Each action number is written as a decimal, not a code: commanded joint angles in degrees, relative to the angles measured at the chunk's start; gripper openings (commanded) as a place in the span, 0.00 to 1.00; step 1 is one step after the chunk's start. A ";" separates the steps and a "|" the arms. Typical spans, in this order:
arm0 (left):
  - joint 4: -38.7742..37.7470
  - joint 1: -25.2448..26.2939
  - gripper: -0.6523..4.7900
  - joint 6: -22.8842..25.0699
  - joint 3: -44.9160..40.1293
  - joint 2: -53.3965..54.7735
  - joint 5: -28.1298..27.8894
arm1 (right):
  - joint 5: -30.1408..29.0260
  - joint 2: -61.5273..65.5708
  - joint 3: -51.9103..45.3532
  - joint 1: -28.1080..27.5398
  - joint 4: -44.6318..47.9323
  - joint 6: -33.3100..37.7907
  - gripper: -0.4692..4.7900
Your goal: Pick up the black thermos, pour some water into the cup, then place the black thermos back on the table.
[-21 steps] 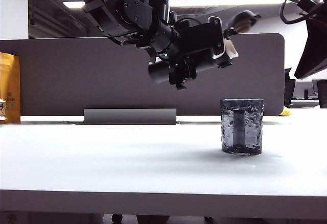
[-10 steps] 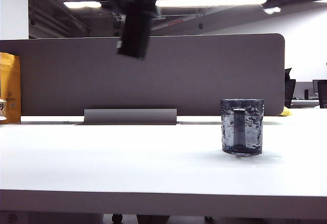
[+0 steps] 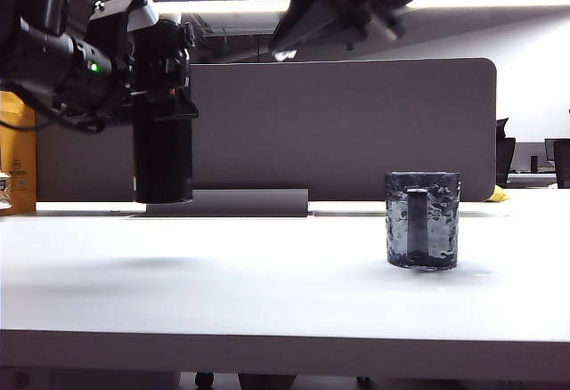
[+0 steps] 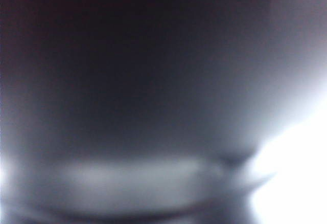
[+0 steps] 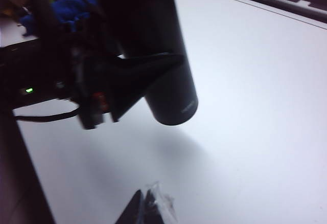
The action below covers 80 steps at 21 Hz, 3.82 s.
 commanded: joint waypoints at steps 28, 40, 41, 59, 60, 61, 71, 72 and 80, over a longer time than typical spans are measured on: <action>-34.12 0.02 0.27 -2.54 -0.57 -11.96 4.70 | 7.06 -20.46 -5.97 -2.38 -18.18 -7.74 0.09; -54.58 -0.24 0.11 -6.54 -8.66 -52.02 9.18 | 13.09 -48.61 -34.73 -2.47 -6.14 0.74 0.09; -54.58 -0.24 0.11 -6.97 -10.38 -54.66 9.07 | 13.09 -49.00 -36.06 -2.47 -4.87 0.74 0.09; -53.81 -0.22 0.11 -16.11 -36.81 -90.01 -1.73 | 8.28 -49.86 -57.27 -2.36 15.32 4.17 0.09; -53.70 -0.26 0.11 -16.50 -37.40 -90.01 -1.73 | 7.63 -49.90 -58.10 -2.36 16.33 4.20 0.09; -53.68 -0.24 0.11 -16.59 -38.05 -90.05 -1.73 | 7.32 -49.88 -58.88 -2.32 17.55 4.52 0.09; -53.72 -0.24 0.11 -15.91 -40.54 -90.05 -1.97 | 7.80 -49.86 -60.46 -2.27 14.01 5.22 0.09; -53.72 -0.24 0.11 -15.96 -40.54 -90.05 -1.97 | 7.72 -49.86 -60.46 -2.25 14.01 5.22 0.09; -53.77 -0.24 0.11 -15.93 -40.54 -90.05 -1.95 | 7.72 -49.86 -60.46 -2.27 13.18 5.03 0.09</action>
